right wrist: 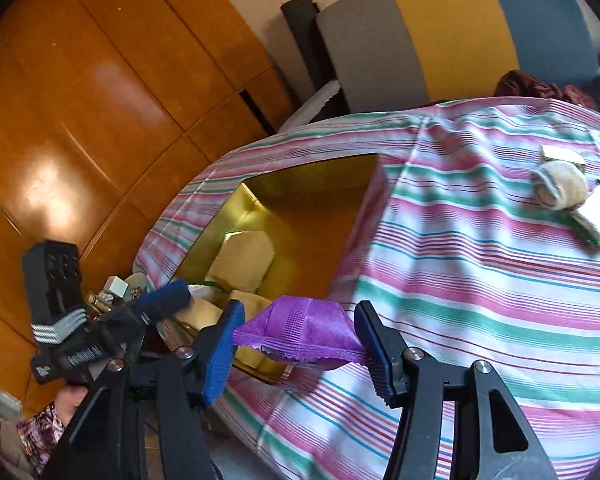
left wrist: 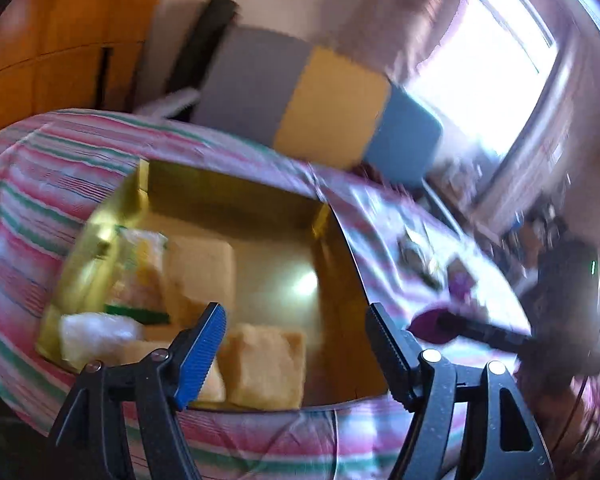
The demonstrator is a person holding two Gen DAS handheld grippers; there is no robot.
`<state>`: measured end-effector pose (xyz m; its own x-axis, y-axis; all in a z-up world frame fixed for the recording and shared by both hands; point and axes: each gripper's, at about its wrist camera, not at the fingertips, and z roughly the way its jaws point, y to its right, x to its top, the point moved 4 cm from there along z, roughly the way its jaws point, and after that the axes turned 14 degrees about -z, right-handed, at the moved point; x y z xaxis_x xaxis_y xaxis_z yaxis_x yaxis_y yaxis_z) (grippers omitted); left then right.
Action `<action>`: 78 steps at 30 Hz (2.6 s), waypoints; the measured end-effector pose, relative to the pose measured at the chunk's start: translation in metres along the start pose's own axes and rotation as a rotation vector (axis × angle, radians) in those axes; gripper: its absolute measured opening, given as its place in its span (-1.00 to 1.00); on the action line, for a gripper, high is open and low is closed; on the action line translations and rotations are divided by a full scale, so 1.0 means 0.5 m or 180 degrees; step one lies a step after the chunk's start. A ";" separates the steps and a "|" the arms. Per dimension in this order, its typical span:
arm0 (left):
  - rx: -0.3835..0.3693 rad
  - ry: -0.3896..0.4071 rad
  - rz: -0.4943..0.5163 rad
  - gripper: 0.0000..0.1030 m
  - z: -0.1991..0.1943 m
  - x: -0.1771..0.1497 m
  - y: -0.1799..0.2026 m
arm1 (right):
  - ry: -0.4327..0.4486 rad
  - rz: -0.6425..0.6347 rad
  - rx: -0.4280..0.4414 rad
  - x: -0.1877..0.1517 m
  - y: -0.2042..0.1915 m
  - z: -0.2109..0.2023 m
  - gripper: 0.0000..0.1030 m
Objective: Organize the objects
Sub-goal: 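Carry the yellow sponge with the left gripper while the right carries the purple packet to the gold tray, then open the left gripper to drop the sponge in the tray while the right releases the purple packet, then move the right gripper back to the table and grasp the white plastic-wrapped bundle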
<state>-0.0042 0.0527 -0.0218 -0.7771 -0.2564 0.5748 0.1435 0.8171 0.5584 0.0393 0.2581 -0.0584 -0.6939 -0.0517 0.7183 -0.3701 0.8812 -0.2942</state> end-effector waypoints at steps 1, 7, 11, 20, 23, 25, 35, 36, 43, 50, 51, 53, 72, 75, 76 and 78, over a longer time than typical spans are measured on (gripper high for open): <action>0.0042 0.0128 -0.0076 0.42 -0.014 0.011 -0.010 | -0.0011 -0.0069 -0.0041 0.004 -0.011 0.007 0.12; 0.0289 0.0471 -0.0324 0.42 -0.049 0.043 -0.054 | -0.0225 -0.0812 -0.0649 0.018 -0.097 0.070 0.12; 0.0334 0.0459 -0.0490 0.42 -0.046 0.048 -0.078 | -0.0409 -0.1114 -0.0801 0.005 -0.127 0.116 0.12; 0.0388 0.0408 -0.0432 0.42 -0.042 0.036 -0.071 | -0.0605 -0.1209 -0.0860 -0.020 -0.112 0.155 0.17; 0.0376 0.0357 -0.0416 0.42 -0.038 0.030 -0.067 | -0.0482 -0.1146 -0.0727 -0.021 -0.111 0.143 0.26; 0.0372 0.0337 -0.0407 0.42 -0.036 0.025 -0.065 | -0.0418 -0.1127 -0.0729 -0.021 -0.111 0.132 0.32; 0.0218 0.0303 -0.0323 0.42 -0.036 0.012 -0.044 | -0.0275 -0.1047 -0.0896 -0.026 -0.089 0.064 0.46; 0.0212 0.0300 -0.0307 0.42 -0.035 0.010 -0.040 | -0.0267 -0.1008 -0.0902 -0.027 -0.083 0.057 0.50; 0.0154 0.0173 -0.0087 0.42 -0.020 -0.015 -0.005 | -0.0292 -0.0741 -0.1023 -0.040 -0.021 0.015 0.63; -0.0053 0.0005 0.0293 0.42 -0.010 -0.057 0.059 | -0.0602 -0.0482 -0.1190 -0.091 0.067 -0.013 0.63; -0.0088 -0.0019 0.0365 0.42 -0.008 -0.066 0.072 | -0.0652 -0.0420 -0.1226 -0.101 0.085 -0.020 0.63; -0.0159 -0.0085 0.0500 0.42 -0.004 -0.083 0.096 | -0.0759 -0.0248 -0.1301 -0.120 0.126 -0.037 0.63; -0.0354 -0.0915 0.1157 0.42 0.093 -0.218 0.279 | -0.0507 0.0992 -0.2400 -0.154 0.589 -0.330 0.56; -0.0334 -0.0984 0.1227 0.42 0.105 -0.231 0.295 | -0.0416 0.1110 -0.2482 -0.155 0.648 -0.347 0.55; -0.0331 -0.1008 0.1241 0.42 0.110 -0.235 0.300 | -0.0393 0.1164 -0.2473 -0.158 0.666 -0.344 0.55; -0.0313 -0.1046 0.1272 0.42 0.118 -0.242 0.310 | -0.0372 0.1260 -0.2456 -0.163 0.689 -0.338 0.54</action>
<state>0.0761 0.2406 -0.0403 -0.7989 0.2539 0.5453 0.5127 0.7615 0.3965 0.0728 0.6453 -0.1120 -0.7575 0.3149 0.5719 0.4035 0.9145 0.0310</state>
